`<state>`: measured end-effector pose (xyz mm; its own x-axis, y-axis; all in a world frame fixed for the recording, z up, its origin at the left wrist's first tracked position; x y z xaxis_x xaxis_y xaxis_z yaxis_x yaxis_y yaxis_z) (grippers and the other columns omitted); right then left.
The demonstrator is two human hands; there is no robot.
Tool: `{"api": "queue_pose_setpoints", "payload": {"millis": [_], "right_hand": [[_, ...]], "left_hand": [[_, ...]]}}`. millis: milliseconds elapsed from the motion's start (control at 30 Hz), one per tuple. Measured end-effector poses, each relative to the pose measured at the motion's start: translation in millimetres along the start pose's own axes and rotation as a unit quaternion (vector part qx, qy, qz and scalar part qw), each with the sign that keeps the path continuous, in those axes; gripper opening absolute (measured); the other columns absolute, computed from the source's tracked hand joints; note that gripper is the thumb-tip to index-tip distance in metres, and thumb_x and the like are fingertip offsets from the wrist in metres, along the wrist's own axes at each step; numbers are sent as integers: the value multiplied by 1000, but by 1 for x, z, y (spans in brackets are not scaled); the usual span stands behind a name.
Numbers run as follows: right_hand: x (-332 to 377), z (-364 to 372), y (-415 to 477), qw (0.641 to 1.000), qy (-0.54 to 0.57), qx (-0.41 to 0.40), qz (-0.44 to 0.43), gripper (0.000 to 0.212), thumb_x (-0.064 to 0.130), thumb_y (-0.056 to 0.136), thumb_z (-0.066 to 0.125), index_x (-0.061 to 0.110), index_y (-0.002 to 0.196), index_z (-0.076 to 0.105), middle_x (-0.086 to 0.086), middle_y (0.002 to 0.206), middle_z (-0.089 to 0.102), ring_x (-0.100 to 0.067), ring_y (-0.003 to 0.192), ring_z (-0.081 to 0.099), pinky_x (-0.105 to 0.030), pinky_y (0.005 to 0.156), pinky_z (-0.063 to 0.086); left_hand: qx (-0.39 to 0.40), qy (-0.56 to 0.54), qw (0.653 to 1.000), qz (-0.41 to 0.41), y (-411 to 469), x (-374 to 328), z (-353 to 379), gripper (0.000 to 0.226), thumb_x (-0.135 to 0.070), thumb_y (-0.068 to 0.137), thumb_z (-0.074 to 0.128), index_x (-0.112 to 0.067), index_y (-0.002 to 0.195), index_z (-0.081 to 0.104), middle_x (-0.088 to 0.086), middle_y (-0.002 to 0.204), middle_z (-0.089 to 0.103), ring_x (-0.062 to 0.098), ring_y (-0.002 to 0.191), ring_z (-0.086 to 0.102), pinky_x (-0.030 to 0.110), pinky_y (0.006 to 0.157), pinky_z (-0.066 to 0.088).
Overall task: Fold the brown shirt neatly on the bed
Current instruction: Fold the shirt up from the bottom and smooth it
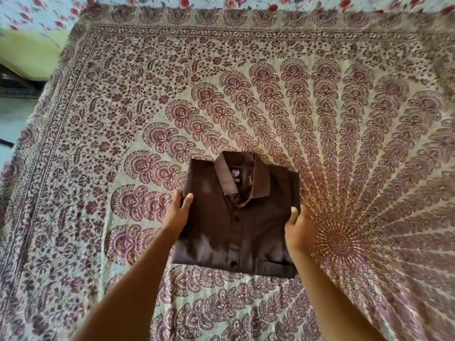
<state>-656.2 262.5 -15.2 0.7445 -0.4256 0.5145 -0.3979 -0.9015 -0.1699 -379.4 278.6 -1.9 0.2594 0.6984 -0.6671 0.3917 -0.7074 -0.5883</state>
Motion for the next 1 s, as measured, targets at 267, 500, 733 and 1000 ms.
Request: {"api": "queue_pose_setpoints", "payload": {"millis": [267, 500, 733, 1000], "right_hand": [[-2, 4, -3, 999, -42, 9, -28, 44, 33, 93, 50, -8, 110, 50, -31, 82, 64, -44, 71, 63, -36, 51, 38], [32, -25, -17, 992, 27, -39, -116, 25, 19, 92, 54, -6, 95, 57, -26, 58, 60, -40, 50, 58, -27, 47, 26], [105, -62, -99, 971, 131, -78, -187, 37, 31, 90, 47, -3, 96, 61, -21, 60, 62, -35, 47, 58, -25, 46, 31], [187, -63, -257, 963, 154, -54, -215, 30, 21, 93, 50, -7, 102, 56, -24, 66, 59, -39, 58, 58, -34, 51, 37]], "left_hand": [[-92, 89, 989, 74, -19, 8, 9, 38, -34, 96, 45, -17, 129, 50, 13, 111, 66, 31, 99, 64, 38, 83, 52], [-143, 53, 983, 107, -47, -22, -21, 33, -26, 96, 48, -12, 125, 58, 13, 111, 68, 27, 100, 63, 24, 79, 43], [-199, 22, 974, 108, -106, -18, -123, 35, -25, 96, 50, -7, 125, 57, 15, 115, 66, 29, 106, 61, 27, 83, 44], [-211, 1, 969, 128, -178, 46, -280, 35, -22, 94, 52, -10, 126, 57, 12, 122, 63, 24, 113, 59, 17, 82, 37]]}}
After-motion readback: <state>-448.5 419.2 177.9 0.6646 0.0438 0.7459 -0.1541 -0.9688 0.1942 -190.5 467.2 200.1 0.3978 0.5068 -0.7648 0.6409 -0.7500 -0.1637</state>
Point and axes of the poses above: each hand's wrist, its own y-axis towards the middle knuckle, its own z-axis out of the palm, x = y × z, the point moved 1 cm from there along y, towards the middle knuckle
